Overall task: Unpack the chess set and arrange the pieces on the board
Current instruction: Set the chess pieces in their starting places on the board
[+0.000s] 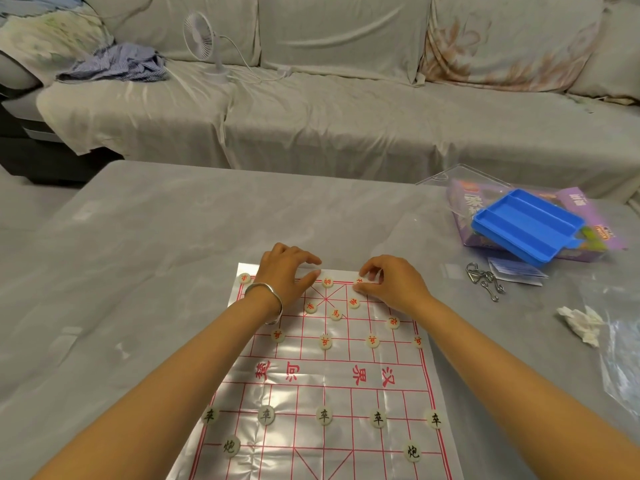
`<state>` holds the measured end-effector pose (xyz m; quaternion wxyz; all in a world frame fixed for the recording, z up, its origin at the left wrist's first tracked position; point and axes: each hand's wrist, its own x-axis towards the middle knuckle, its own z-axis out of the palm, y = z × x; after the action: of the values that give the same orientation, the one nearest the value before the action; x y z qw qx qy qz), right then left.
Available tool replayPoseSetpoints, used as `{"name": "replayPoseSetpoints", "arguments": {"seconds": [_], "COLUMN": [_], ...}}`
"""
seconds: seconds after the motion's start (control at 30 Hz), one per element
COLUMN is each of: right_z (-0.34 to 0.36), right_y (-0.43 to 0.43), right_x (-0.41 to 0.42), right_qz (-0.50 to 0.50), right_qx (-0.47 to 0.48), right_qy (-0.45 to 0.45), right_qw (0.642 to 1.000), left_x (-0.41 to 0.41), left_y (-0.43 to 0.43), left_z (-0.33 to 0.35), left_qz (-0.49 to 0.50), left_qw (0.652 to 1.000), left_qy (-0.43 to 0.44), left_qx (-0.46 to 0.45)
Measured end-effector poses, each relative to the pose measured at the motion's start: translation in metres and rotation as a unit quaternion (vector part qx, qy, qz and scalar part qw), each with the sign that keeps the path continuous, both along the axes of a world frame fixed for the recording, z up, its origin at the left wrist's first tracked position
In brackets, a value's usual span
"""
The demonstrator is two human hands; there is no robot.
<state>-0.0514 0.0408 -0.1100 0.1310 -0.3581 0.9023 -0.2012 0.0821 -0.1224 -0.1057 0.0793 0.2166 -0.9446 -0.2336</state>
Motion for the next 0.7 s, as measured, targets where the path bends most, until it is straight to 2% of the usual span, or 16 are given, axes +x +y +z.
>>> {"name": "replayPoseSetpoints", "arguments": {"seconds": [0.1,0.23,0.4,0.7], "right_z": [-0.002,0.001,-0.003,-0.002], "right_y": [-0.005,-0.008,-0.007,-0.013], "right_x": [0.003,0.005,0.005,0.009], "right_qz": [0.001,0.035,0.006,0.021], "right_qx": [-0.013,-0.033,-0.031,-0.02], "right_qy": [0.0,-0.054,-0.032,-0.037], "right_qw": [1.0,0.997,0.999,0.999], "left_x": [0.001,0.005,0.01,0.015], "left_y": [-0.001,-0.005,-0.009,-0.008], "left_z": [0.0,-0.001,-0.001,-0.003], "left_qz": [0.001,0.002,0.012,0.015], "left_qw": [1.0,1.0,1.0,1.0], "left_qy": [0.011,0.011,0.01,0.012], "left_qx": [0.001,-0.003,0.001,-0.003]}}
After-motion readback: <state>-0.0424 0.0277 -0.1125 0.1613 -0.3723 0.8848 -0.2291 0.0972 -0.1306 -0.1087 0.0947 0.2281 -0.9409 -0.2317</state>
